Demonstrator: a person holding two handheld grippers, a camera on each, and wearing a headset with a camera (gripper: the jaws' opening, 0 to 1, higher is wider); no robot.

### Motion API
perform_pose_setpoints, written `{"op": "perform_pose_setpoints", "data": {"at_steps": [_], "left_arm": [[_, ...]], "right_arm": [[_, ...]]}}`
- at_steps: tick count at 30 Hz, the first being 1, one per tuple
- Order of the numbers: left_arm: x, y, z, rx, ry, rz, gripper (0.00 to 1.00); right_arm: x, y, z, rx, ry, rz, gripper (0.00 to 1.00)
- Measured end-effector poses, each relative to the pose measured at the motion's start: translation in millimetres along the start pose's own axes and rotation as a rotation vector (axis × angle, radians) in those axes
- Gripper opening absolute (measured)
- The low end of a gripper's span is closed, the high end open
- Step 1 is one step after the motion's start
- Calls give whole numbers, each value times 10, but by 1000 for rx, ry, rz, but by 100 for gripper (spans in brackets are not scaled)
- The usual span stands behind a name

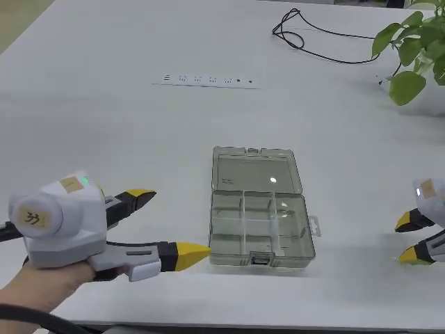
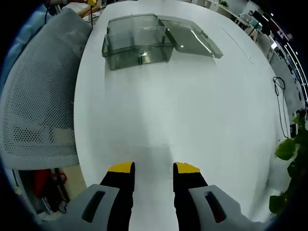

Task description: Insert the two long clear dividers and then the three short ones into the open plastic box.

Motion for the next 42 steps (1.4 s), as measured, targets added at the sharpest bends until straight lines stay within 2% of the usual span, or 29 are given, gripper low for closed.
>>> {"op": "perform_pose_setpoints", "data": {"at_steps": [5,9,10,13,18,20,22,24,32,35,37,42], "left_arm": [[-32,-15,1,7,12,7,88],[-79,-22,16,41,47,19,85],[-91,-33,28,64,69,26,83],[-121,-44,27,61,77,29,81],[-196,-84,2,143,105,55,72],[-239,-107,-23,168,108,65,73],[-270,-128,-47,180,109,75,72],[-312,-151,-76,207,116,83,69],[-498,-233,-174,331,140,123,56],[-553,-251,-204,351,142,127,55],[-603,-275,-233,349,147,134,53],[-705,-326,-299,417,139,165,43]], "right_arm": [[72,-22,-166,7,-37,43,32],[134,-36,-342,18,-76,83,32],[148,-39,-386,22,-82,94,32],[201,-48,-564,47,-117,137,32],[254,-49,-851,103,-157,184,32],[206,-115,-904,131,-174,197,32],[235,-94,-1023,151,-192,206,32],[205,-154,-1104,194,-203,233,32],[321,-23,-1584,286,-234,291,32],[327,47,-1753,334,-233,302,32],[321,75,-1837,346,-237,307,32],[322,108,-1989,363,-271,310,32]]}}
Point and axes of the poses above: the centre of the closed fingertips' face, and the gripper's own axes: x roughly backward along the fingers, y roughly to its left, z roughly out of its underside, the point moved 10 cm from there along x, roughly backward along the fingers, and after that the axes turned 7 degrees about x, right-handed, at the moved point
